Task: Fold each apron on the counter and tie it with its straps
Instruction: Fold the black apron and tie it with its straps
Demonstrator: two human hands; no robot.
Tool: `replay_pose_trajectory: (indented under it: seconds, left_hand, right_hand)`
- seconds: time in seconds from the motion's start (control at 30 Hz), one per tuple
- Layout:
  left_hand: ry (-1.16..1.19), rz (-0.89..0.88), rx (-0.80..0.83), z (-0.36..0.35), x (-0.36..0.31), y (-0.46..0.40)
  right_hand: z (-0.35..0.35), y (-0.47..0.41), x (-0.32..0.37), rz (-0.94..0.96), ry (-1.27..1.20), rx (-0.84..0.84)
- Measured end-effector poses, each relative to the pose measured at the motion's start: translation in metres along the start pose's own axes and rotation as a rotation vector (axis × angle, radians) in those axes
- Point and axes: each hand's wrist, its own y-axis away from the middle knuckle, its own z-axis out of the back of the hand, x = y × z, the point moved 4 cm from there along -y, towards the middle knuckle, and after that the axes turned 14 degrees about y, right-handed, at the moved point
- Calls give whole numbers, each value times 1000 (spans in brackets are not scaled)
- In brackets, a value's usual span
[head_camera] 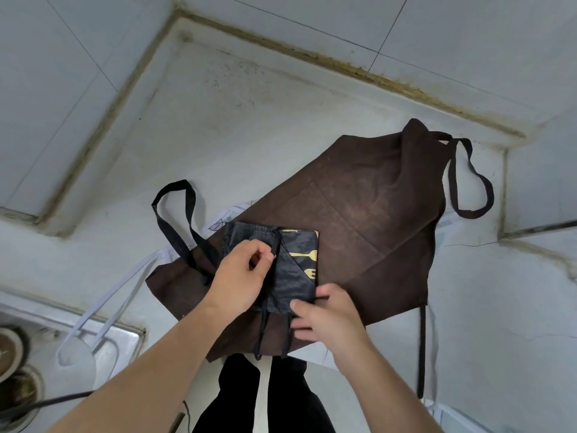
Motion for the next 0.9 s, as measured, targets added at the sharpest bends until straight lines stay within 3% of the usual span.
replay_pose_trajectory:
  seconds: [0.1,0.23,0.3,0.37,0.4,0.47,0.6,0.77,0.9]
  left_hand:
    - [15,30,-16,1,-2,0]
    - [207,194,-42,4,-13,-2]
    - [485,316,-27,11,-26,-8]
    - [977,378,72,20,-52,-15]
    - [1196,342,136,28,-70,-20]
    - [1319,147,219,46,-105,-29]
    - [932,-216,158,67,-152,-32]
    - [746,-177,29,65,-138,-26]
    - [40,-217,-167,54,-110,-23]
  right_hand:
    - [-13,12,-9,-38,-178,38]
    - [-13,1,-3,39,-73,-58]
    - [-11,-4,1,57,-34,-75]
    - [-7,-8,2,59,-16,-86]
    - [-6,-9,2,60,-9,-90]
    - [-4,-9,-1,67,3,-96]
    - [-6,-11,-6,71,-19,-103]
    - [-6,-15,-7,68,7,-126]
    - [-2,-18,-7,51,36,-110]
